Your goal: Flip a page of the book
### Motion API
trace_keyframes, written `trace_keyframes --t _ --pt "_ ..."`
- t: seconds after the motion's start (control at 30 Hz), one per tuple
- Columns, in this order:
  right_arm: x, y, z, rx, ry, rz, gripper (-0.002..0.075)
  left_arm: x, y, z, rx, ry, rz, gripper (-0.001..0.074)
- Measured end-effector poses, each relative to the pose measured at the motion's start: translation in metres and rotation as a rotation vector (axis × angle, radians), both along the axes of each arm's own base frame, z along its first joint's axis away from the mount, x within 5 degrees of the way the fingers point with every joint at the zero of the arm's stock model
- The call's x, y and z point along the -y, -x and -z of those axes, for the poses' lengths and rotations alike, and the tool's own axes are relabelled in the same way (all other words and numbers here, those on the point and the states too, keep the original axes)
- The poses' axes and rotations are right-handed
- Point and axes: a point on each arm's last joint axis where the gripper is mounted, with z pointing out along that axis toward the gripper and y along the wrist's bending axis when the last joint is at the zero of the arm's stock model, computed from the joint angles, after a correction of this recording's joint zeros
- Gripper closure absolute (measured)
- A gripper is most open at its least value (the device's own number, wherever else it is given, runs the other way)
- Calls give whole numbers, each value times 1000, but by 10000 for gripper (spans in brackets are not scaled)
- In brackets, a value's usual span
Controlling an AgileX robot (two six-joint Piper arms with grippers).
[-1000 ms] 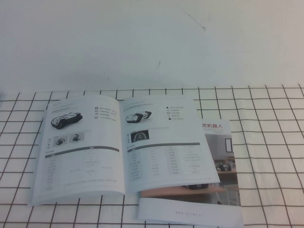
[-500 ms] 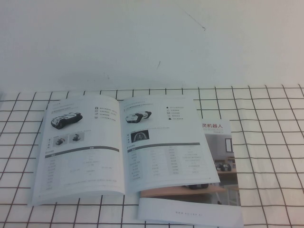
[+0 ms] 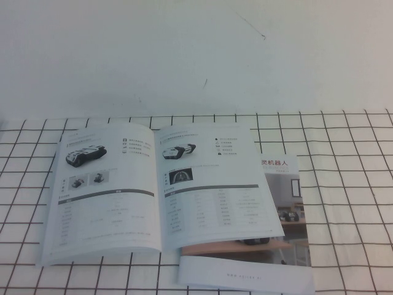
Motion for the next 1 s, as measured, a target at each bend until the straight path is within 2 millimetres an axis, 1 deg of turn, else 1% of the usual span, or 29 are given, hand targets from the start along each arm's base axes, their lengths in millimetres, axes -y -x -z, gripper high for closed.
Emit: trace_keyframes --t 0.4,0.57,0.7,0.9,1.0 --pt "0 0 0 2 0 0 728 0 0 0 0 0 0 739" --pt "-1 -1 -3 33 -1 -9 728 0 0 0 0 0 0 739" --pt "-3 -4 -12 138 -4 -37 728 0 0 0 0 0 0 739" --pt "-10 -6 -36 402 -11 -107 728 0 0 0 4 0 0 739" --pt "-12 -5 -46 512 -15 -137 728 1 -1 -3 40 64 -4 739"
